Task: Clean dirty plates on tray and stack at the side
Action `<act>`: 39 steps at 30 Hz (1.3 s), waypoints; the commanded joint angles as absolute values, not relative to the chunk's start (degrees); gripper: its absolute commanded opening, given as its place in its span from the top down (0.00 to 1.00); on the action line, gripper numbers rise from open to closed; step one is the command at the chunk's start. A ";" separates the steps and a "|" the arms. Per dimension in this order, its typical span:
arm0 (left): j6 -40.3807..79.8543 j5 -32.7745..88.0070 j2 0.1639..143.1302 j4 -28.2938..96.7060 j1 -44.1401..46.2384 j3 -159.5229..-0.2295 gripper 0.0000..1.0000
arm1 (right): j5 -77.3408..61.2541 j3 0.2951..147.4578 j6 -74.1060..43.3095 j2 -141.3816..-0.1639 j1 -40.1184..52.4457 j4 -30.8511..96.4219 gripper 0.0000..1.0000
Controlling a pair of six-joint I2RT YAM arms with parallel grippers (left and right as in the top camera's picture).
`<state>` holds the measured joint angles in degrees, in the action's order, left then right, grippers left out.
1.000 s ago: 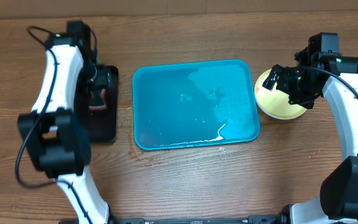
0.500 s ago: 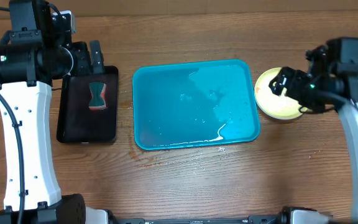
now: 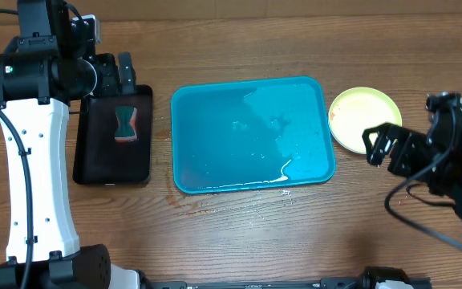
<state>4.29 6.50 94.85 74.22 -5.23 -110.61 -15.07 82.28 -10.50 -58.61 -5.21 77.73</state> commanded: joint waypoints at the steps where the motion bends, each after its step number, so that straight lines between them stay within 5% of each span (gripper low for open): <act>1: 4.27 7.27 95.24 74.32 -4.82 -110.52 0.00 | -15.70 83.33 -10.63 -57.34 -5.21 77.73 0.00; 7: 4.27 7.27 95.24 74.32 -4.82 -110.52 0.00 | -14.55 83.31 -10.37 -57.39 -5.21 80.51 0.00; 18: 4.27 7.27 95.24 74.32 -4.82 -110.52 0.00 | -13.85 79.05 -4.80 -56.18 -5.15 65.10 0.00; 27: 4.27 7.27 95.24 74.35 -4.82 -110.52 0.00 | -14.22 49.89 -4.03 -35.92 -1.87 31.14 0.00; 39: 4.27 7.27 95.24 74.35 -4.82 -110.52 0.00 | -14.24 9.91 -4.47 -6.42 -1.87 6.20 0.00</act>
